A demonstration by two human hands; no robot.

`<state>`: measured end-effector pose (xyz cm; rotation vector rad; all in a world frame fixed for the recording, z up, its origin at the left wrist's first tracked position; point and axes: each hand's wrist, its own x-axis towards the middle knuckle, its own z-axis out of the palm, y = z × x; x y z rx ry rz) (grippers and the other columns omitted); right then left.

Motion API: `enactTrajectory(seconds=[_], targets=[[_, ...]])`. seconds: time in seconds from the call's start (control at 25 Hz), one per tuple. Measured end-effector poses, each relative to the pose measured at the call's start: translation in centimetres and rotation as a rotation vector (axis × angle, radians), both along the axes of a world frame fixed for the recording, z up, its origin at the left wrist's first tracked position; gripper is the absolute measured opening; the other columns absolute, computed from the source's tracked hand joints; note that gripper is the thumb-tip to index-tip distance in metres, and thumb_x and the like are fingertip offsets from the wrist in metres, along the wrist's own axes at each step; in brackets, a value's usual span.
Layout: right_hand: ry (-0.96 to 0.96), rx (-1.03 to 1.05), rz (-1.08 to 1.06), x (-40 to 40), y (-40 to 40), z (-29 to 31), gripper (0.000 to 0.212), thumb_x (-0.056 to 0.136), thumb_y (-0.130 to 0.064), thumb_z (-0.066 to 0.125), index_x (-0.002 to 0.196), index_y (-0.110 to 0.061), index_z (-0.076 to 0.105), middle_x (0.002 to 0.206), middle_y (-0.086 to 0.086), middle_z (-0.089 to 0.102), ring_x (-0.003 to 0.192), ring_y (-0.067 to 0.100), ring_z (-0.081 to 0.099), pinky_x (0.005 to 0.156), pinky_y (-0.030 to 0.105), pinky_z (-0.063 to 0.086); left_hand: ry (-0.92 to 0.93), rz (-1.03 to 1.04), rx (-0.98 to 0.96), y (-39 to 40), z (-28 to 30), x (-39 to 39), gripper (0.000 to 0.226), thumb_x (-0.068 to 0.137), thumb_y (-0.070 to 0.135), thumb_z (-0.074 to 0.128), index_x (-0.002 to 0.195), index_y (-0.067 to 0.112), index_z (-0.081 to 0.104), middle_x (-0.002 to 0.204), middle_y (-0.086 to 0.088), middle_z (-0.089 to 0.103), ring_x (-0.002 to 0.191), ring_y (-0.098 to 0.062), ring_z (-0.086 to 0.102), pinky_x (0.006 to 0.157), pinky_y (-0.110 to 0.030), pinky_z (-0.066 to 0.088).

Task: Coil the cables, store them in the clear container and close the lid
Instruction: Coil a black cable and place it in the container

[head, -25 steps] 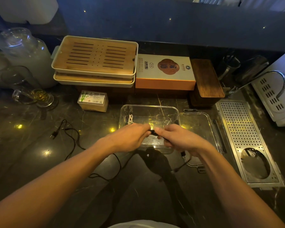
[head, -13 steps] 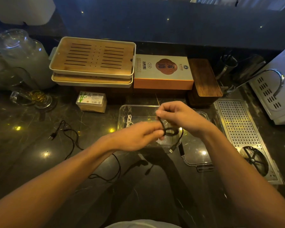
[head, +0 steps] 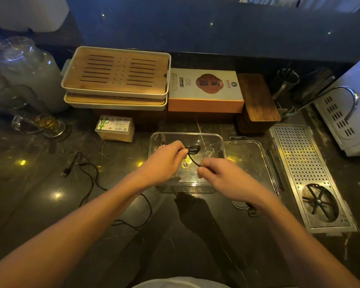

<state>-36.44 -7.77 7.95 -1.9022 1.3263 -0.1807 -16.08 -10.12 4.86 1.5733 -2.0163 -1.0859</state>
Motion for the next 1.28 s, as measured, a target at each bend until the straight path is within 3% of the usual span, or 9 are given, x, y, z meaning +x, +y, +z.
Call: enactTrajectory(seconds=[0.2, 0.36, 0.52, 0.64, 0.8, 0.96, 1.04, 1.16, 1.28], targets=[[0.454, -0.412, 0.33, 1.3, -2.2, 4.1, 0.018, 0.106, -0.038, 0.046, 0.11, -0.027, 0.06, 0.1, -0.009, 0.063, 0.088, 0.013, 0.063, 0.072, 0.03, 0.047, -0.135, -0.394, -0.033, -0.1, 0.7, -0.6, 0.016, 0.106, 0.029, 0.045, 0.107, 0.02, 0.057, 0.091, 0.005, 0.064, 0.075, -0.006, 0.06, 0.07, -0.026, 0.051], [0.225, -0.248, 0.243, -0.3, -5.4, 4.7, 0.017, 0.102, -0.041, 0.057, 0.105, -0.031, 0.07, 0.088, -0.014, 0.067, 0.081, 0.003, 0.062, 0.072, 0.032, 0.052, 0.114, -0.444, 0.064, 0.0, 2.6, 0.8, 0.013, 0.106, 0.023, 0.047, 0.105, 0.017, 0.059, 0.085, 0.007, 0.058, 0.073, -0.001, 0.055, 0.068, -0.019, 0.044], [0.013, -0.028, 0.127, -0.9, -5.5, 1.6, 0.016, 0.101, -0.04, 0.059, 0.096, -0.032, 0.073, 0.077, -0.009, 0.066, 0.072, 0.003, 0.061, 0.065, 0.036, 0.052, 0.343, -0.417, 0.119, 0.7, 3.0, 1.8, 0.015, 0.105, 0.02, 0.047, 0.1, 0.014, 0.06, 0.087, -0.011, 0.055, 0.075, -0.022, 0.051, 0.069, -0.037, 0.044], [-0.094, -0.027, -0.008, -0.4, -3.7, -0.5, 0.023, 0.104, -0.037, 0.055, 0.093, -0.026, 0.072, 0.072, -0.004, 0.062, 0.064, 0.009, 0.055, 0.062, 0.035, 0.046, 0.477, -0.15, 0.137, 0.6, 2.3, 1.7, 0.017, 0.105, 0.019, 0.046, 0.098, 0.015, 0.062, 0.083, -0.009, 0.053, 0.071, -0.02, 0.047, 0.066, -0.035, 0.04], [0.053, -0.043, 0.04, 0.8, -0.2, -1.1, 0.022, 0.108, -0.035, 0.046, 0.102, -0.023, 0.064, 0.076, -0.009, 0.06, 0.064, 0.003, 0.053, 0.061, 0.026, 0.039, 0.22, 0.191, 0.038, 0.2, 0.1, 1.3, 0.018, 0.105, 0.025, 0.05, 0.095, 0.019, 0.064, 0.075, 0.005, 0.057, 0.065, -0.009, 0.051, 0.064, -0.031, 0.042], [0.299, -0.269, 0.205, 1.3, -0.8, 1.6, 0.02, 0.107, -0.038, 0.045, 0.092, -0.029, 0.054, 0.071, -0.012, 0.053, 0.062, 0.002, 0.05, 0.054, 0.021, 0.029, -0.034, -0.108, 0.024, 0.6, -0.6, 1.2, 0.012, 0.104, 0.025, 0.051, 0.1, 0.021, 0.061, 0.077, 0.006, 0.06, 0.066, -0.01, 0.057, 0.057, -0.022, 0.04], [0.311, -0.34, 0.219, 1.2, -2.1, 2.7, 0.022, 0.105, -0.042, 0.05, 0.094, -0.027, 0.063, 0.071, -0.014, 0.054, 0.063, 0.001, 0.05, 0.056, 0.021, 0.03, -0.086, -0.315, 0.006, 0.7, 0.2, 1.0, 0.01, 0.104, 0.025, 0.051, 0.102, 0.023, 0.061, 0.078, 0.012, 0.058, 0.068, -0.002, 0.056, 0.06, -0.016, 0.038], [0.05, -0.194, 0.131, 0.2, -4.1, 3.3, 0.023, 0.097, -0.043, 0.064, 0.094, -0.023, 0.075, 0.073, -0.01, 0.064, 0.066, 0.004, 0.057, 0.061, 0.025, 0.043, 0.002, -0.515, 0.055, 0.7, 2.1, 0.6, 0.013, 0.104, 0.021, 0.051, 0.102, 0.015, 0.062, 0.079, 0.009, 0.055, 0.067, -0.001, 0.052, 0.064, -0.017, 0.037], [-0.337, -0.001, -0.075, -0.7, -5.0, 2.1, 0.025, 0.097, -0.036, 0.067, 0.084, -0.016, 0.076, 0.07, 0.009, 0.063, 0.063, 0.008, 0.054, 0.064, 0.028, 0.045, 0.357, -0.421, 0.126, 0.5, 3.2, 1.6, 0.017, 0.105, 0.016, 0.048, 0.106, 0.004, 0.061, 0.083, -0.001, 0.054, 0.073, -0.012, 0.05, 0.068, -0.029, 0.042]])
